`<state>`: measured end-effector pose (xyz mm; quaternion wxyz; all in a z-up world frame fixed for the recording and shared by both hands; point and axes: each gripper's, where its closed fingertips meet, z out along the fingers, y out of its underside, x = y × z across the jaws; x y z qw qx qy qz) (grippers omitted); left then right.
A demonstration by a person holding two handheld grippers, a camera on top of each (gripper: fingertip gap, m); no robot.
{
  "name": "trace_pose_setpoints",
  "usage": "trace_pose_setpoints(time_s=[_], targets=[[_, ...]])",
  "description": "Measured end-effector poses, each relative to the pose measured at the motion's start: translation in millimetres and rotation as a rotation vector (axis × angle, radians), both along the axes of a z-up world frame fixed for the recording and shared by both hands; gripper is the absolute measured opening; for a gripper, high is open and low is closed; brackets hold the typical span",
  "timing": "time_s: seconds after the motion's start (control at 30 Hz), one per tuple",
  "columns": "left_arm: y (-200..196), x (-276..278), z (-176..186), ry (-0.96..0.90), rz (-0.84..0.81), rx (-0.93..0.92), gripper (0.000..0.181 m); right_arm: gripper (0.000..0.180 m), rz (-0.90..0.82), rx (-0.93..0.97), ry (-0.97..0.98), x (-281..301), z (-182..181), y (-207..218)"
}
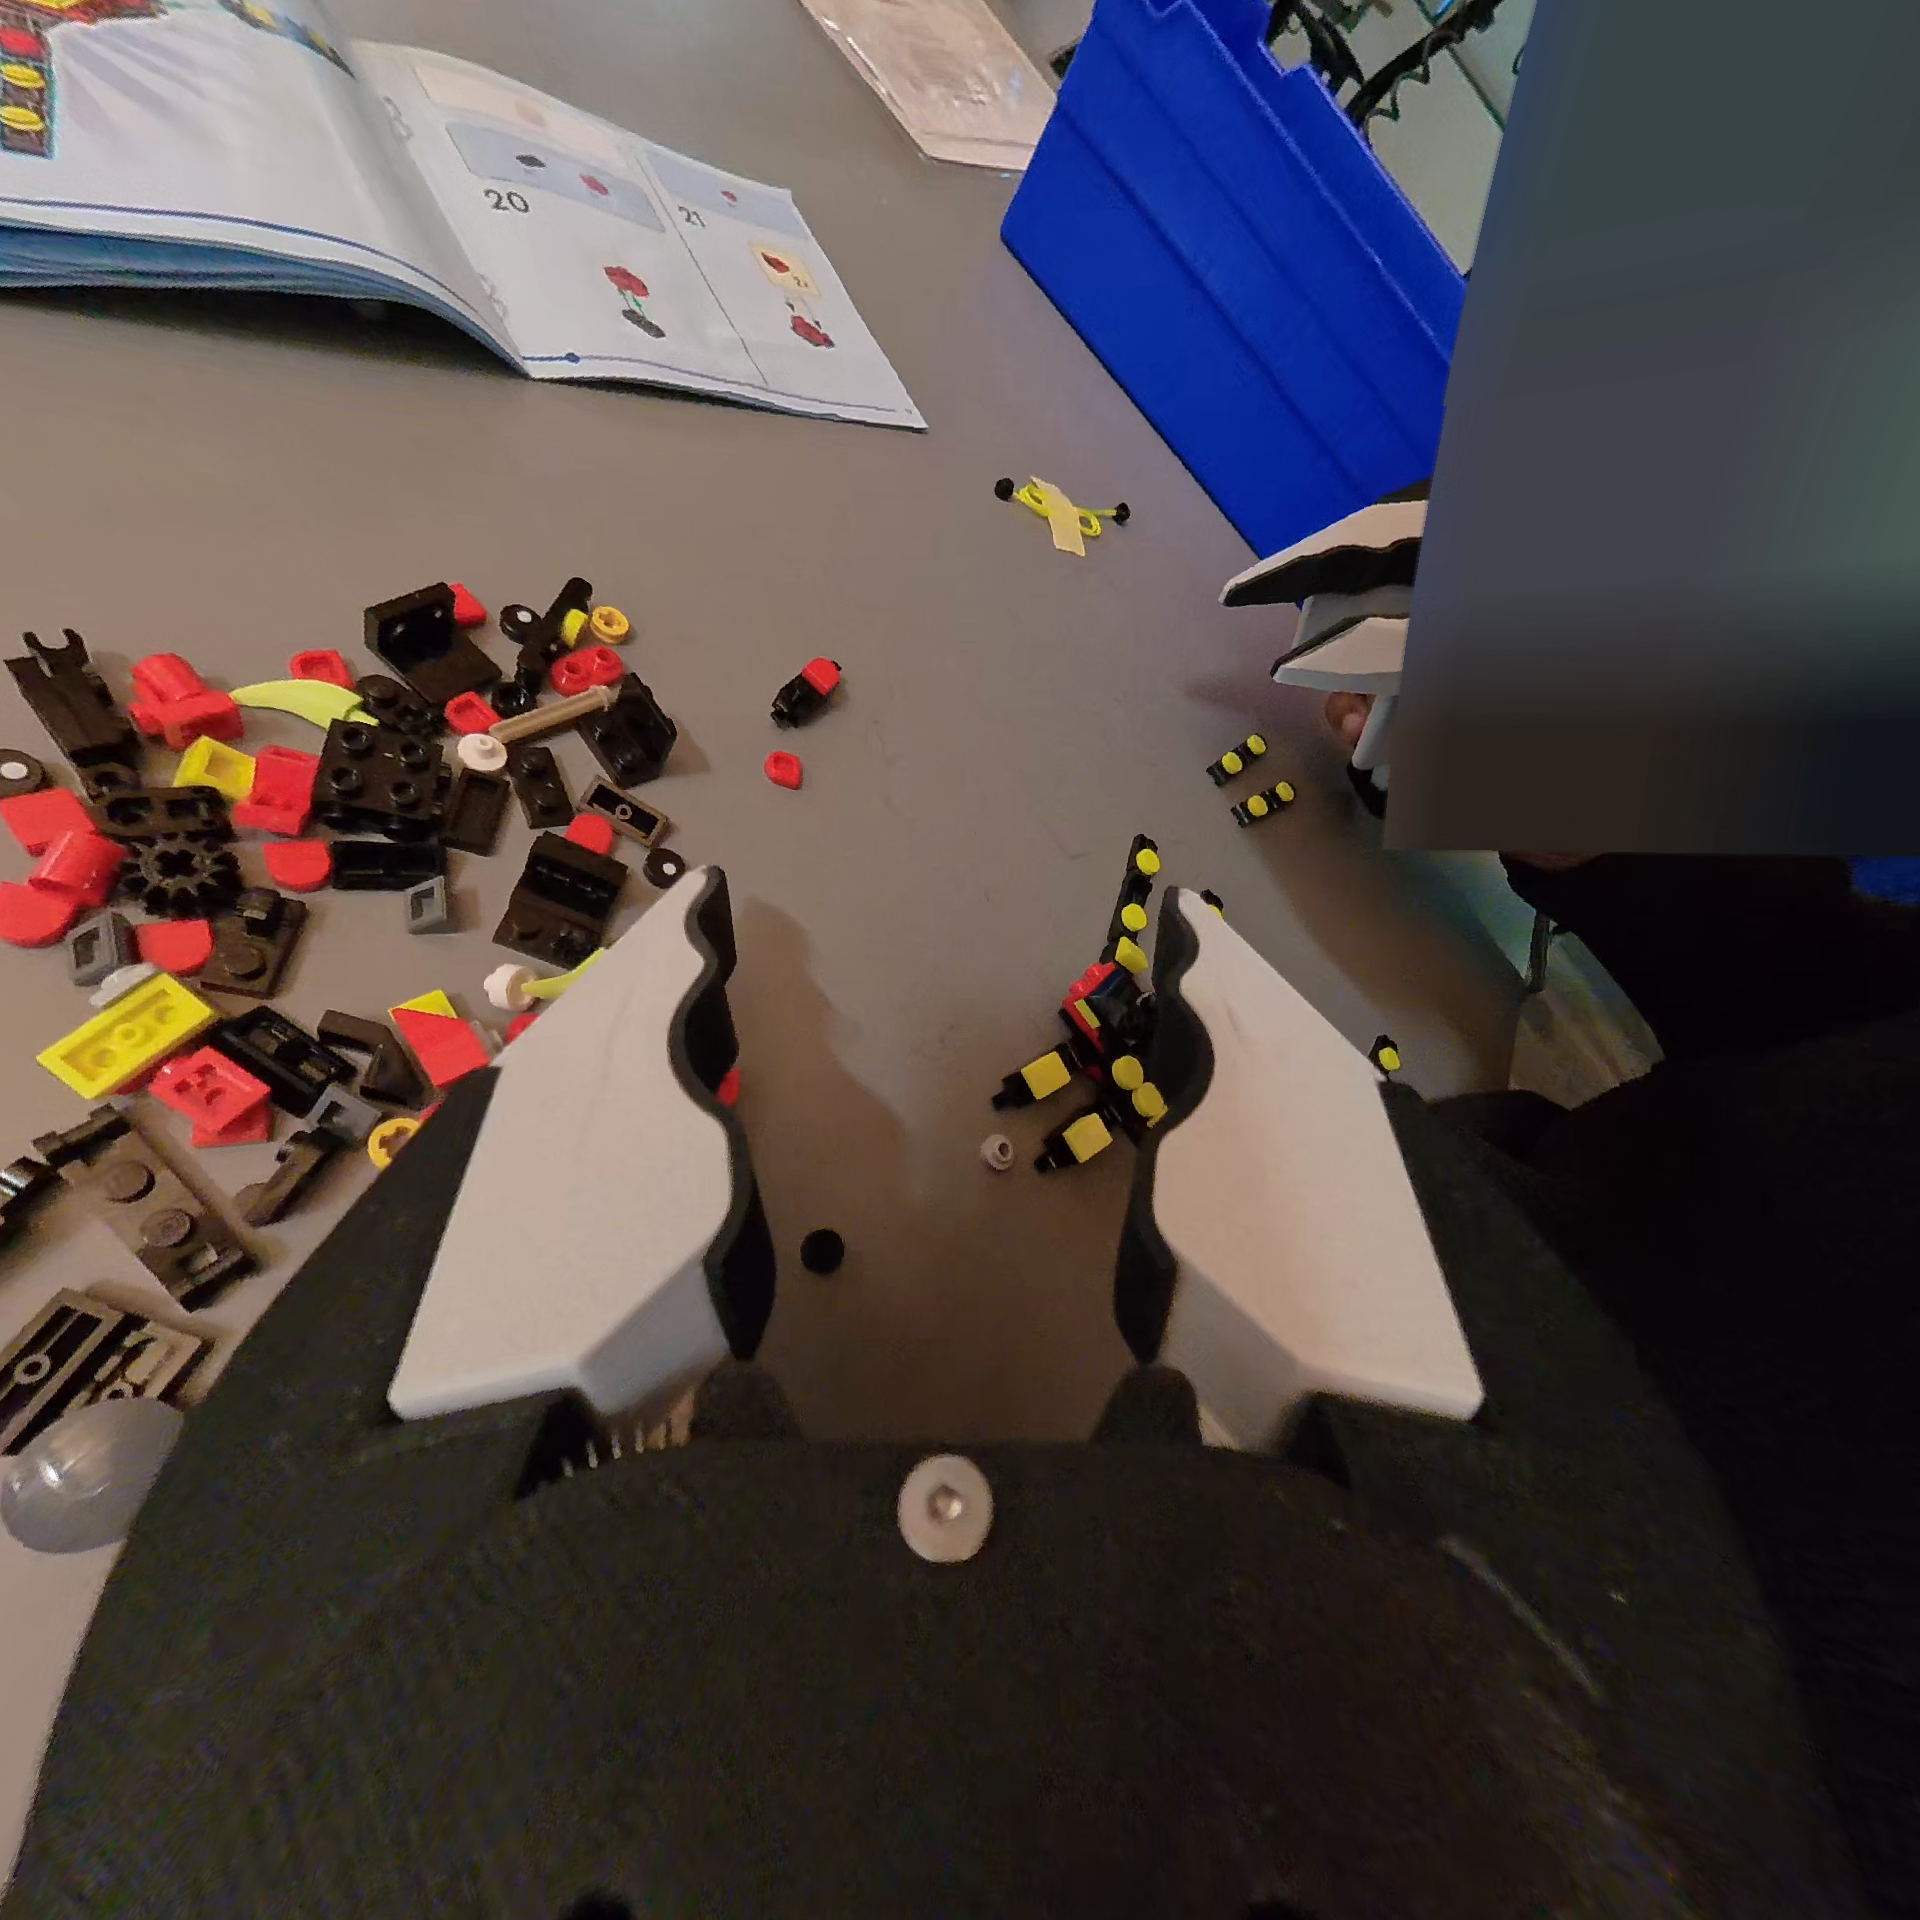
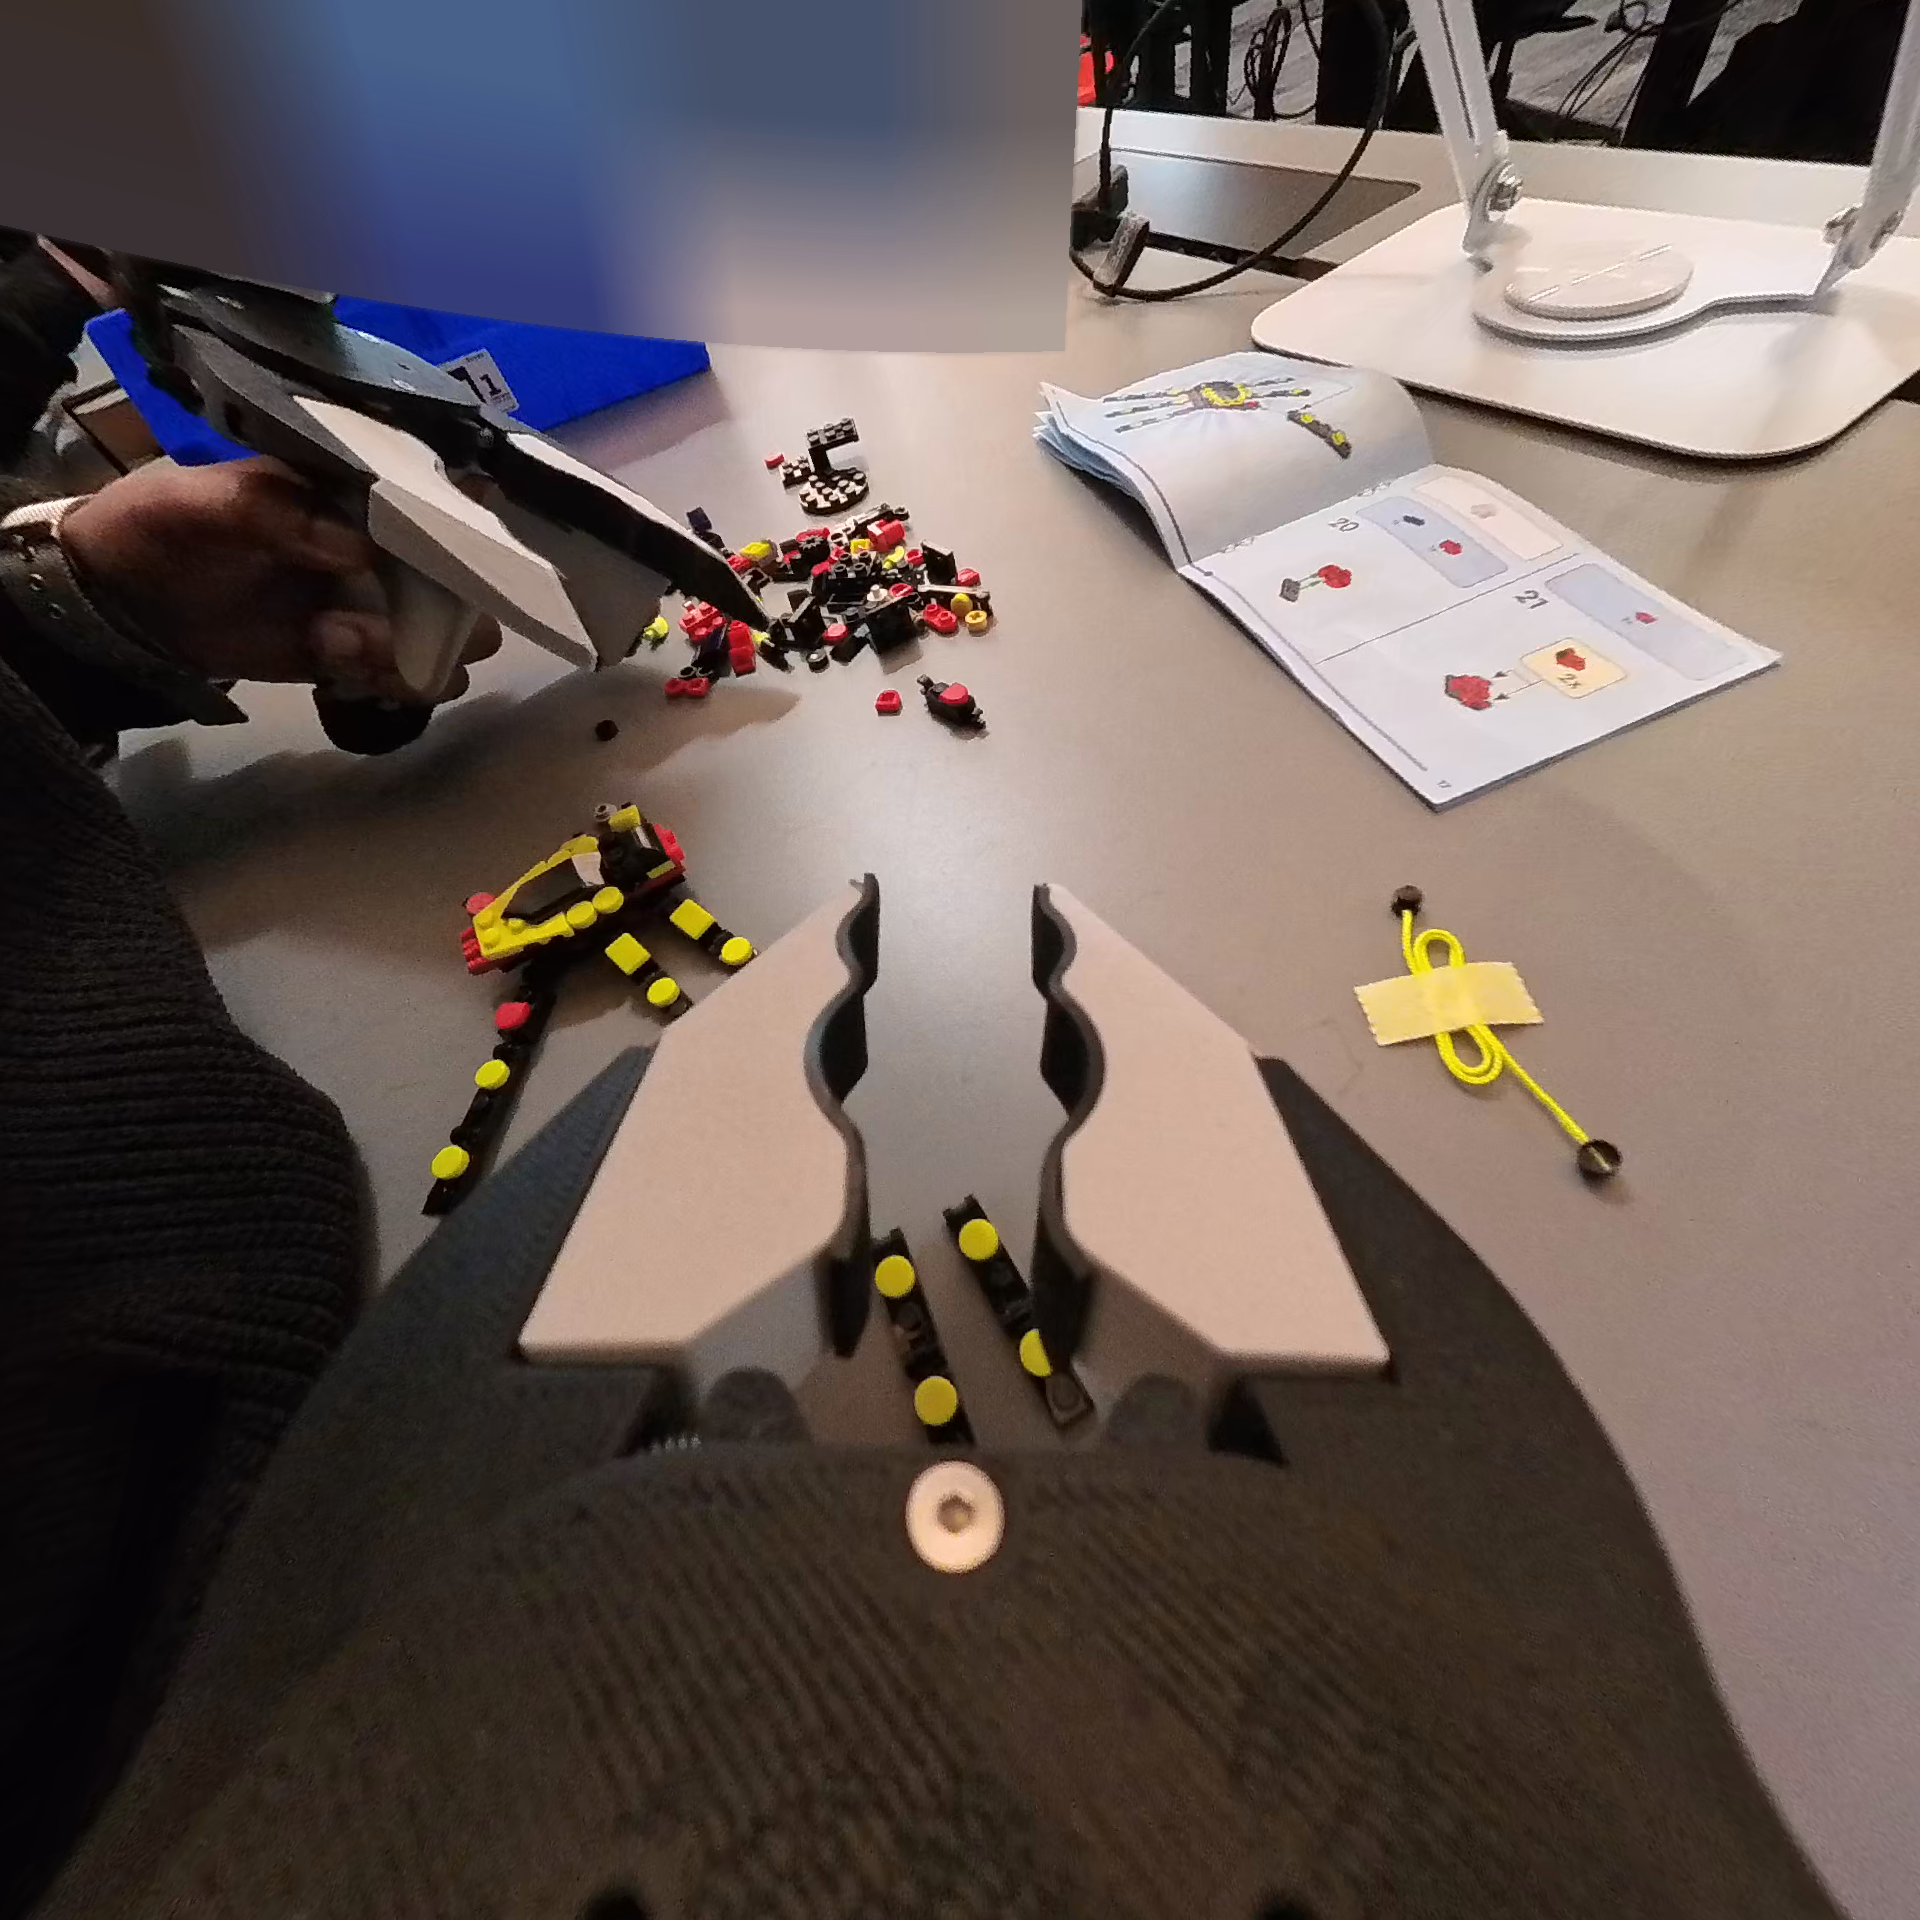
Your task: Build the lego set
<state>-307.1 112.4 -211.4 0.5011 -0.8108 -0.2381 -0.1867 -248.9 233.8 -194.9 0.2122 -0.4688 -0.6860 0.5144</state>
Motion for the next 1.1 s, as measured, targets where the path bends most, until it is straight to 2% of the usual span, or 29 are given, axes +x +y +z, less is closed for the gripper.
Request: trace_pose_setpoints(time_s=[0.6,0.83,1.1], targets=[[0,0,1,-0.001,-0.002,0.004,0.080,0.027,0.003,0.009,-0.001,0,0,-1],[3,15,2,0.006,-0.068,0.006,0.092,0.020,-0.006,0.030,0.059,1,14,0],[7,29,7,0.103,-0.115,-0.004,0.092,0.015,0.065,0.062,0.132,12,35,-18]])
